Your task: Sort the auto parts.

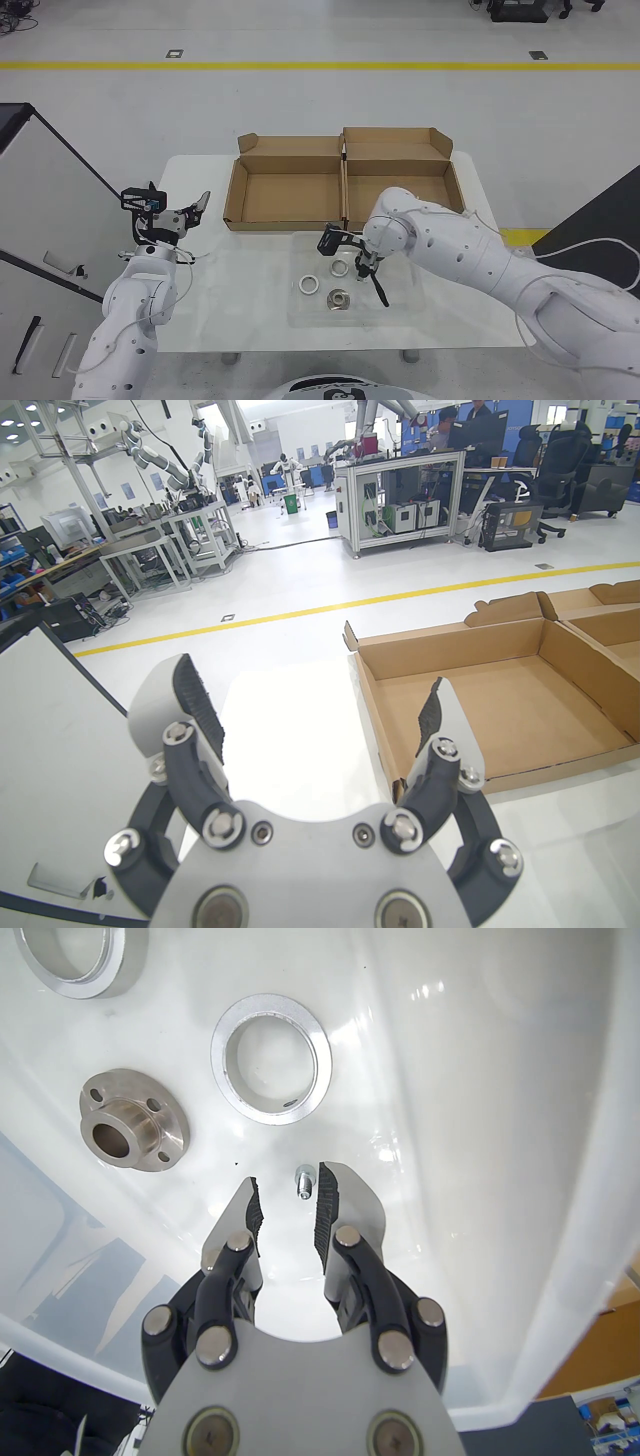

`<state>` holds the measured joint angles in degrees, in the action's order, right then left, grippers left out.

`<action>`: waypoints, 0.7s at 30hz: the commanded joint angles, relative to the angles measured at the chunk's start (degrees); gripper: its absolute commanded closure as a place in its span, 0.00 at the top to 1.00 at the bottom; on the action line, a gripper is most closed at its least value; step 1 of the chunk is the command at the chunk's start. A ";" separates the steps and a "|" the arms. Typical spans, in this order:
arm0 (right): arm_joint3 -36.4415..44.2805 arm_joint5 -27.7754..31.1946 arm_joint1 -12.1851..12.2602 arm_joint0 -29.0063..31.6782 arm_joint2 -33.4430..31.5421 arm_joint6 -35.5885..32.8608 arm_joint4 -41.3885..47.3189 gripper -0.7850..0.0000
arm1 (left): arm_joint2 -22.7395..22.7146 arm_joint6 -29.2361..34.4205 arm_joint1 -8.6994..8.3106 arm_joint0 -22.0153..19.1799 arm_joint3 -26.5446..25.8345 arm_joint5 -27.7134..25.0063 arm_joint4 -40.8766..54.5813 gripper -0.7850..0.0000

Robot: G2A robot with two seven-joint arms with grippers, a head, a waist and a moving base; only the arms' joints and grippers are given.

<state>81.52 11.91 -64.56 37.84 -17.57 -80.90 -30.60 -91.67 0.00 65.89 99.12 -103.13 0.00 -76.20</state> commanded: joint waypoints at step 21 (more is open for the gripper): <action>-1.80 -0.63 -1.14 0.95 -1.63 -0.07 -1.38 0.04 | 0.00 0.00 0.00 0.00 0.00 0.00 0.00 1.00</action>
<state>79.74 11.34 -65.67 38.75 -19.12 -80.94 -31.89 -91.67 0.00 65.89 99.12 -103.13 0.00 -76.20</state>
